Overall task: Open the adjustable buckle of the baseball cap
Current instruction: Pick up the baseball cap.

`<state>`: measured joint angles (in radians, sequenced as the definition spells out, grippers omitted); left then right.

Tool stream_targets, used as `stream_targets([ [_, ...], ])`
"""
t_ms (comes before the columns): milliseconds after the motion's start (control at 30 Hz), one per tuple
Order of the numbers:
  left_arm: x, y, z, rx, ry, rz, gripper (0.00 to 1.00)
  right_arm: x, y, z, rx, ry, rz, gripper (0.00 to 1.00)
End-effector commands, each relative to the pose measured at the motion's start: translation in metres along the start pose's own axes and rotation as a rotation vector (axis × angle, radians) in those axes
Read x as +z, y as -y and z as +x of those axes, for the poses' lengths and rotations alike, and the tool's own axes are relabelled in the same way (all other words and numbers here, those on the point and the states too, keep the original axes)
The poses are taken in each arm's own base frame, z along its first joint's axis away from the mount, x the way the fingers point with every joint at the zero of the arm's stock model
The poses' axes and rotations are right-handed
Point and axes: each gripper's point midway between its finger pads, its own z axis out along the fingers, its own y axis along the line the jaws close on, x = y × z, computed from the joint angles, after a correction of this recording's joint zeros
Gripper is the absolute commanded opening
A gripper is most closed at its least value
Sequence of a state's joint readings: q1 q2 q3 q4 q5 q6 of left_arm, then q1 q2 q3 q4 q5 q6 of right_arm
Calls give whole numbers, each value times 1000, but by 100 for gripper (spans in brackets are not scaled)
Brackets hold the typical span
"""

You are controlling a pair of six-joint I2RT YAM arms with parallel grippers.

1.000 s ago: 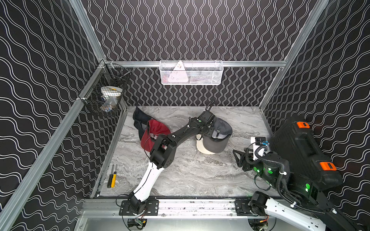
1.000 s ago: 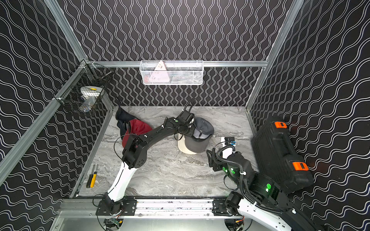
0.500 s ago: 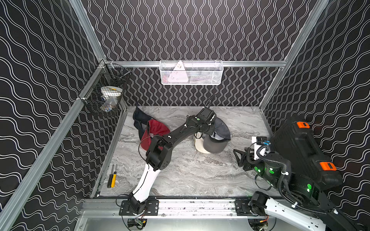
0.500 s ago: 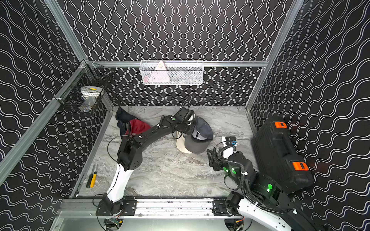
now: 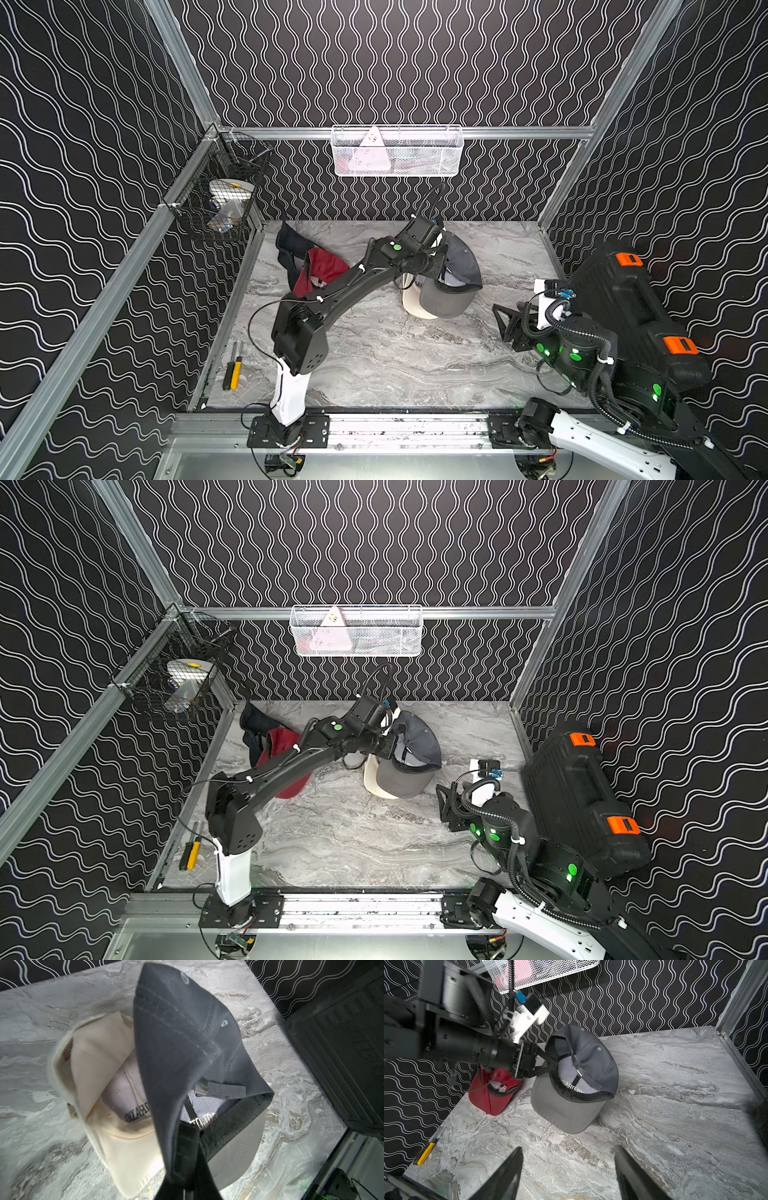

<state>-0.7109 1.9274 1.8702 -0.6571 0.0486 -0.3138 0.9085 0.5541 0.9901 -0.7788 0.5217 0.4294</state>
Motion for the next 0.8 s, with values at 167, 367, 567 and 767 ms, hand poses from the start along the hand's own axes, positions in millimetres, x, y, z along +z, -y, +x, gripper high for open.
stream_targets([
  [167, -51, 8, 1, 74, 71, -21, 0, 8, 11, 5, 21, -26, 96, 70],
  [367, -89, 4, 7, 100, 141, -45, 0, 19, 11, 7, 74, -41, 149, 69],
  [567, -120, 0, 14, 105, 197, -61, 0, 34, -2, 7, 104, -48, 124, 67],
  [767, -142, -7, 19, 114, 234, -83, 0, 64, -2, 12, 205, -156, 79, 63],
])
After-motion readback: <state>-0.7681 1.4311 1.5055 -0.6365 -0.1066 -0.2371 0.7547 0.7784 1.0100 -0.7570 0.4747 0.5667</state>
